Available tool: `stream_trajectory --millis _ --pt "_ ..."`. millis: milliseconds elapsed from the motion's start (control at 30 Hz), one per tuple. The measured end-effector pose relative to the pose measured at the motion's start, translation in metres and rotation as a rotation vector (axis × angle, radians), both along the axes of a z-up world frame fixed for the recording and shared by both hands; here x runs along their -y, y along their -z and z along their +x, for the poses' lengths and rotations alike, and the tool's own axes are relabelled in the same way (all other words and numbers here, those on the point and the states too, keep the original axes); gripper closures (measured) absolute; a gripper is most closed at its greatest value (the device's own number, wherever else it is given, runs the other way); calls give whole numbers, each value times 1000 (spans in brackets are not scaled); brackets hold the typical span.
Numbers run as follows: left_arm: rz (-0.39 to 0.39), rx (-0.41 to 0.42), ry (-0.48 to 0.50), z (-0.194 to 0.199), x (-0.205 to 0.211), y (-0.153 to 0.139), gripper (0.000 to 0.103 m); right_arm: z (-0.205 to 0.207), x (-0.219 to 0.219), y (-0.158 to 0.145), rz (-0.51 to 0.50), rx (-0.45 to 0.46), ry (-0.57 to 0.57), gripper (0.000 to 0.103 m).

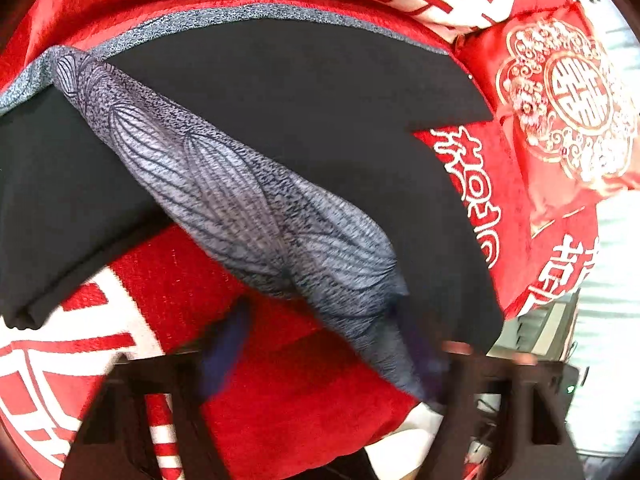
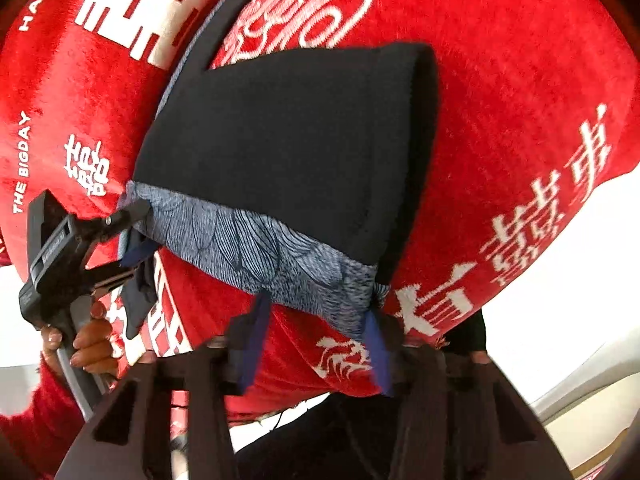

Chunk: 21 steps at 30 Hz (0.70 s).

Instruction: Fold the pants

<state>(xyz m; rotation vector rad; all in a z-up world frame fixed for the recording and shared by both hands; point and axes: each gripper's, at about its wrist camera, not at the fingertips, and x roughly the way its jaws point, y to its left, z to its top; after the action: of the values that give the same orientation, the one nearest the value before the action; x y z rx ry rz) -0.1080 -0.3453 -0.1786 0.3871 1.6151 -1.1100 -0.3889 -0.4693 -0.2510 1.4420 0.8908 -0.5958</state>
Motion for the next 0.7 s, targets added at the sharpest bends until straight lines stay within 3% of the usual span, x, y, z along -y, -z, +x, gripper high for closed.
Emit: stream_trajectory --millis 33,67,300,500,700 --pt "7 -18 4 -1 2 2 77 -1 1 0 18 7 -7 100" --pt "15 -24 -2 -3 5 1 82 -2 2 -3 24 19 -16 100" --pt "-37 4 -55 3 24 -41 81 12 55 -66 -15 145 -147 100" --pt "-81 21 -146 30 71 -64 81 45 151 -114 -108 217 -232 100" --pt "-133 100 -218 68 130 -79 81 95 244 -137 -232 205 -325 100"
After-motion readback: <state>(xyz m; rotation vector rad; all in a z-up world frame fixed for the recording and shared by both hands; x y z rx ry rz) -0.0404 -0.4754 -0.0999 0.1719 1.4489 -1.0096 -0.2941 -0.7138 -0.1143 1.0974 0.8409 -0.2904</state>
